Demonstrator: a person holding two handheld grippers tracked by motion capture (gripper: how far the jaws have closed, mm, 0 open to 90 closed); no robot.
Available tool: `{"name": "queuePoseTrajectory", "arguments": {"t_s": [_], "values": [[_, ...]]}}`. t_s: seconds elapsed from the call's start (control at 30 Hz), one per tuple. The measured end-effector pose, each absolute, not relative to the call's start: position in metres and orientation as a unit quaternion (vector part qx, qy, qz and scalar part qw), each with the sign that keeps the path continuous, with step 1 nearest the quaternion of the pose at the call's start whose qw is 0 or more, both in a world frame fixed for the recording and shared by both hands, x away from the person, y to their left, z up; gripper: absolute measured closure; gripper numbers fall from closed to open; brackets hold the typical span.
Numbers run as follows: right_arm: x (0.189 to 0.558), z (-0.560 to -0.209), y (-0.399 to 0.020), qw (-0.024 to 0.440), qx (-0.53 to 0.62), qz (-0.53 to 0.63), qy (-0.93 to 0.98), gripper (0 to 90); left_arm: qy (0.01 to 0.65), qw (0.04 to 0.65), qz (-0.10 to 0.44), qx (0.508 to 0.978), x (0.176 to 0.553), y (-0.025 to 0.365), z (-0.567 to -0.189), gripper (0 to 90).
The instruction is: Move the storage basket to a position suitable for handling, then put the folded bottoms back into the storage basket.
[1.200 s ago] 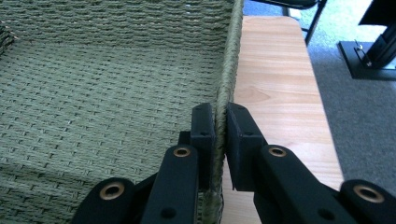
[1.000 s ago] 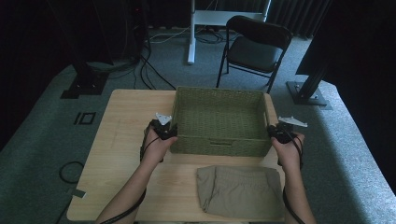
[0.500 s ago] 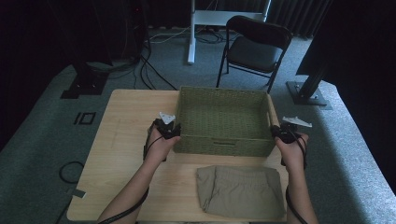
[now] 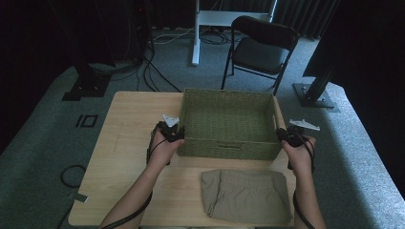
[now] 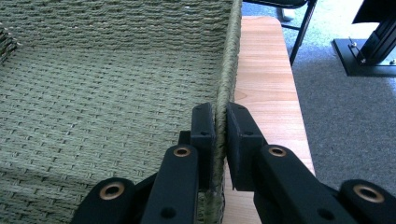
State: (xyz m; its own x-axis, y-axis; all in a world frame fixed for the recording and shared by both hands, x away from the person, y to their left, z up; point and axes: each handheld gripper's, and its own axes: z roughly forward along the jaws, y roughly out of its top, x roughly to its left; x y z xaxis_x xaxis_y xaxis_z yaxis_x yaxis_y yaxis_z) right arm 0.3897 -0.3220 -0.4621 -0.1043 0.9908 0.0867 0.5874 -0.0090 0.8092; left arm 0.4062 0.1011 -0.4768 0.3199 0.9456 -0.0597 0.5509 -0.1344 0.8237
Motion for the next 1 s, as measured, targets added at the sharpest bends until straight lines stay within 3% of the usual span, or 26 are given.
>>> {"name": "queuePoseTrajectory", "arguments": {"t_s": [0.07, 0.33, 0.53, 0.67, 0.77, 1.0], "values": [[0.390, -0.462, -0.322, 0.266, 0.604, 0.372, 0.653, 68.7, 0.520, 0.393, 0.246, 0.717, 0.407, 0.101, -0.475, 67.3], [0.392, -0.457, -0.315, 0.279, 0.566, 0.402, 0.664, 37.7, 0.492, 0.417, 0.237, 0.726, 0.408, 0.104, -0.459, 46.1], [0.390, -0.448, -0.310, 0.290, 0.559, 0.422, 0.652, 25.1, 0.476, 0.432, 0.232, 0.730, 0.402, 0.105, -0.445, 42.2], [0.389, -0.444, -0.308, 0.291, 0.552, 0.430, 0.652, 23.6, 0.468, 0.442, 0.229, 0.730, 0.398, 0.106, -0.443, 42.1], [0.385, -0.440, -0.306, 0.294, 0.530, 0.440, 0.662, 15.4, 0.454, 0.462, 0.221, 0.730, 0.394, 0.105, -0.442, 38.5], [0.373, -0.436, -0.304, 0.289, 0.524, 0.450, 0.663, 14.8, 0.433, 0.484, 0.213, 0.730, 0.386, 0.107, -0.439, 36.6]]}}
